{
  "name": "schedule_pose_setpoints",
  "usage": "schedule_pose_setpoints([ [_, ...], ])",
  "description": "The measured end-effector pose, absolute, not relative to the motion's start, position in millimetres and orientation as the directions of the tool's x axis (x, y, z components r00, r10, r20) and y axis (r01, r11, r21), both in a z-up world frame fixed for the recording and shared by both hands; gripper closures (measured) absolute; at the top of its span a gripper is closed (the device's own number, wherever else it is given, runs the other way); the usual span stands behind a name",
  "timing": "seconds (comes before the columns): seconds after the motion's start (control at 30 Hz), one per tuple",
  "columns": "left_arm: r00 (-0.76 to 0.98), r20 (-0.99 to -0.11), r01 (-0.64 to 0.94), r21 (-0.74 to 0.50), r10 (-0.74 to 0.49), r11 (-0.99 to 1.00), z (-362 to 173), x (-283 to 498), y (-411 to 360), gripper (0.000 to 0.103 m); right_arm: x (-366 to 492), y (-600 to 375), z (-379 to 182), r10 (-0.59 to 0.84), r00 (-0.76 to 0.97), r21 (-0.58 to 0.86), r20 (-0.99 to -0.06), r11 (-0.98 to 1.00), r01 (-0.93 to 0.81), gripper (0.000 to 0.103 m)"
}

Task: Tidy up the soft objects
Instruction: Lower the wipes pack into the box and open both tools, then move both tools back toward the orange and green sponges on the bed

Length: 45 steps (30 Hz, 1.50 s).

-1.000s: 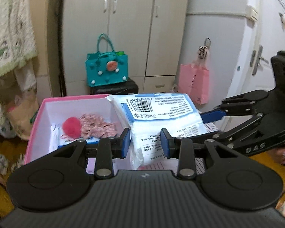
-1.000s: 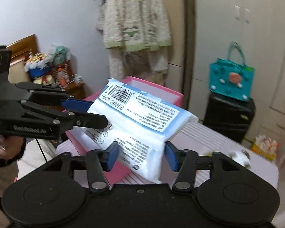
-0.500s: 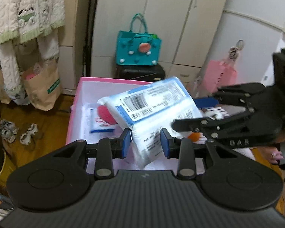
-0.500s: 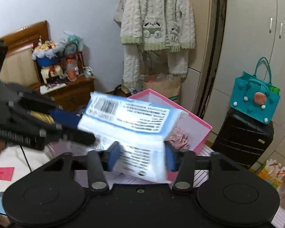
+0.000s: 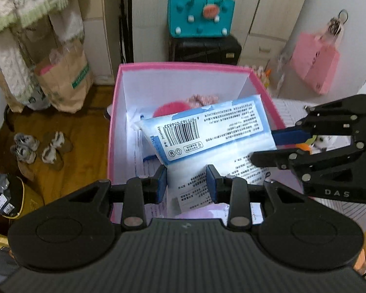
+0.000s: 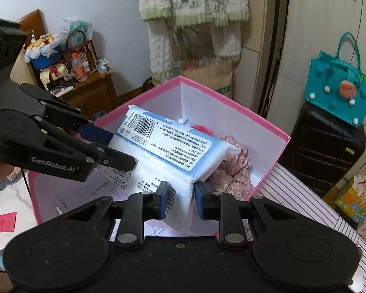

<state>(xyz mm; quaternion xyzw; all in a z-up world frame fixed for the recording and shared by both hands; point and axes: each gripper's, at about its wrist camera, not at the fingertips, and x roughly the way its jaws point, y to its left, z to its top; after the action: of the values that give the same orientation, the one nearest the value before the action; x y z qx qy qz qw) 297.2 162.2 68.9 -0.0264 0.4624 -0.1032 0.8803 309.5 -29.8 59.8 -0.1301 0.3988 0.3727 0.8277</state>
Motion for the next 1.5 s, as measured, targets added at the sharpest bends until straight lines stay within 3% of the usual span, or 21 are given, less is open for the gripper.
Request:
schedule_pose_setpoints([
  [0.43, 0.521, -0.838, 0.181, -0.079, -0.164, 0.98, 48.6, 309.0, 155.2, 0.074, 315.1, -18.2, 47.6, 0.468, 0.381, 0.07, -0.798, 0.699, -0.712, 0.072],
  [0.67, 0.512, -0.847, 0.174, -0.062, -0.144, 0.983, 45.8, 317.2, 151.7, 0.074, 317.8, -11.3, 46.8, 0.421, 0.404, 0.025, -0.812, 0.718, -0.696, 0.065],
  [0.9, 0.558, -0.818, 0.183, -0.042, -0.138, 0.982, 57.6, 307.4, 150.3, 0.071, 307.7, -30.3, 61.2, 0.467, 0.441, 0.042, -0.767, 0.721, -0.691, 0.062],
  [1.27, 0.598, -0.779, 0.205, -0.077, -0.187, 0.976, 107.2, 248.4, 137.4, 0.069, 263.2, -105.4, 105.1, 0.625, 0.428, 0.219, -0.653, 0.697, -0.683, 0.061],
  [1.5, 0.626, -0.75, 0.265, -0.054, -0.214, 0.963, 137.3, 198.7, 106.5, 0.067, 222.3, -144.1, 127.7, 0.612, 0.481, 0.171, -0.628, 0.712, -0.681, 0.06],
])
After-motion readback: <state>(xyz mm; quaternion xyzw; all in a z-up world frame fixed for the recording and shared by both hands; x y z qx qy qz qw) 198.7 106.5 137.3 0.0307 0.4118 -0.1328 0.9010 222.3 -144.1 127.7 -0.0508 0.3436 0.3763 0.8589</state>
